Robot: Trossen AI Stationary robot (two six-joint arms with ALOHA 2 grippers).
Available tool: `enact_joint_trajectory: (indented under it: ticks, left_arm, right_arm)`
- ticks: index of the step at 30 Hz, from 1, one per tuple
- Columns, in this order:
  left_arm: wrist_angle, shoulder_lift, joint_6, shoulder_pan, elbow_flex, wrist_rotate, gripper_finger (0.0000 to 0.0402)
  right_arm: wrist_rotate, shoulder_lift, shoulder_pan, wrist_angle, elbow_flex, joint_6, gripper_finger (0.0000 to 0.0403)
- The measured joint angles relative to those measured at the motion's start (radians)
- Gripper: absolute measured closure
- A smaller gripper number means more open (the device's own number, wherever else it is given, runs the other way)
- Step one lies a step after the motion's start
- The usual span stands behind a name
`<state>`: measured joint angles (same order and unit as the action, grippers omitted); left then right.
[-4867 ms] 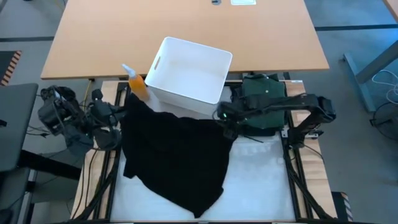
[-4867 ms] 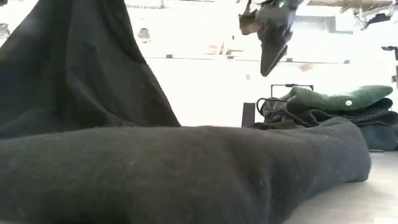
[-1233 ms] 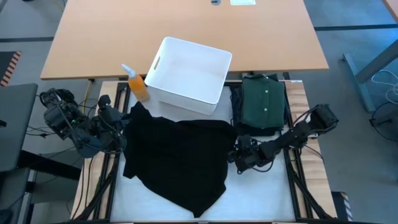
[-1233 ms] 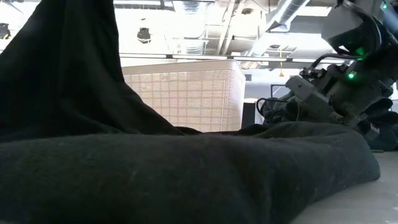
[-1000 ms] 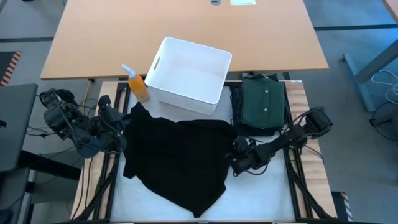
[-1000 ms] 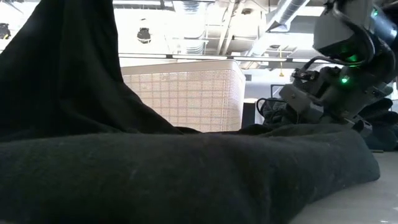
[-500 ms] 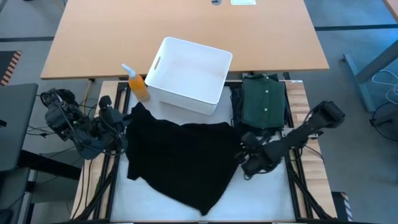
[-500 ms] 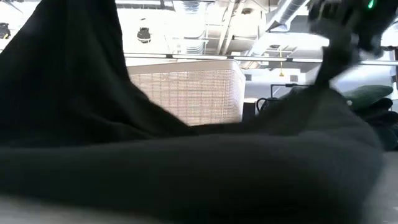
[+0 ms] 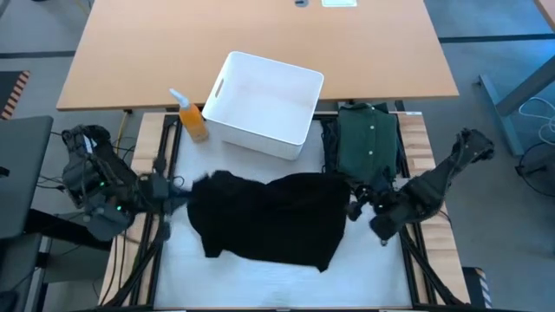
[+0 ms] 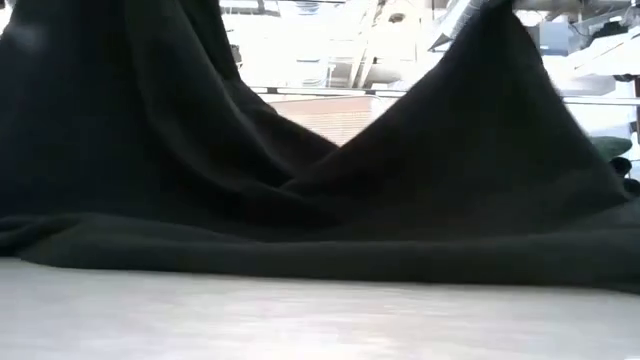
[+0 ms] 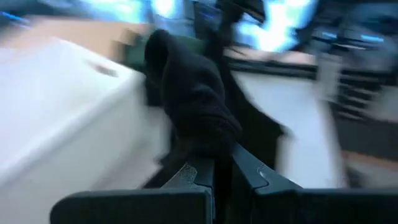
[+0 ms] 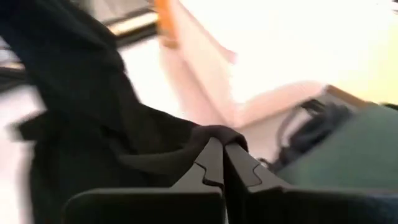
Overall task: Fold laundry
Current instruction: Fold the black shirt
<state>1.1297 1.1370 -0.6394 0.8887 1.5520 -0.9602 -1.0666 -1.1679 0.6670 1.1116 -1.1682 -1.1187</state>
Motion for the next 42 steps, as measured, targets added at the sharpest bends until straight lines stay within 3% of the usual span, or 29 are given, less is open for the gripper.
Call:
enact_joint_trajectory:
  ticks: [5, 8, 11, 16, 17, 19, 21, 23, 25, 26, 27, 31, 34, 39, 42]
  left_arm:
    - [0.005, 0.067, -0.111, 0.009, -0.019, 0.272, 0.0401]
    - [-0.01, 0.095, -0.134, -0.007, -0.066, 0.365, 0.0402]
    - [0.002, 0.123, -0.087, -0.072, -0.068, 0.307, 0.0402]
    - [0.069, 0.08, 0.112, -0.189, 0.109, 0.0, 0.0402]
    - [0.042, 0.07, 0.185, -0.187, 0.152, -0.012, 0.0402]
    - [-0.041, 0.062, 0.301, -0.135, 0.193, 0.102, 0.0402]
    - [-0.05, 0.065, 0.301, -0.028, 0.15, 0.235, 0.0402]
    - [0.042, 0.079, 0.176, 0.062, 0.037, 0.234, 0.0401]
    - [0.161, 0.09, 0.026, 0.072, -0.091, 0.231, 0.0402]
    - [0.207, 0.082, -0.06, 0.055, -0.145, 0.198, 0.0401]
    - [0.239, 0.068, -0.146, 0.037, -0.2, 0.175, 0.0401]
    - [0.254, 0.017, -0.356, 0.001, -0.374, 0.205, 0.0401]
    - [0.222, -0.03, -0.376, -0.028, -0.44, 0.191, 0.0401]
    - [0.147, -0.077, -0.424, -0.069, -0.546, 0.219, 0.0401]
    - [0.033, -0.092, -0.407, -0.093, -0.645, 0.313, 0.0401]
  right_arm:
    - [0.097, 0.053, 0.065, -0.087, -0.066, 0.106, 0.0389]
    - [0.103, 0.061, 0.086, -0.11, -0.097, 0.153, 0.0389]
    - [0.102, 0.065, 0.06, -0.107, -0.154, 0.225, 0.0389]
    - [0.048, 0.062, -0.007, -0.169, -0.335, 0.57, 0.0389]
    - [0.056, 0.052, 0.009, -0.211, -0.37, 0.67, 0.0389]
    - [0.148, 0.025, 0.109, -0.245, -0.402, 0.769, 0.0389]
    - [0.175, -0.01, 0.276, -0.117, -0.384, 0.658, 0.0389]
    - [0.152, -0.061, 0.389, 0.151, -0.322, 0.335, 0.0389]
    - [0.149, -0.126, 0.399, 0.438, -0.225, -0.094, 0.0389]
    - [0.164, -0.132, 0.391, 0.452, -0.174, -0.285, 0.0389]
    - [0.157, -0.108, 0.376, 0.438, -0.108, -0.342, 0.0389]
    - [0.229, -0.016, 0.318, 0.325, 0.082, -0.452, 0.0389]
    - [0.308, -0.003, 0.249, 0.305, 0.15, -0.472, 0.0389]
    - [0.324, 0.009, 0.163, 0.175, 0.215, -0.456, 0.0389]
    - [0.476, -0.004, 0.114, -0.01, 0.278, -0.347, 0.0389]
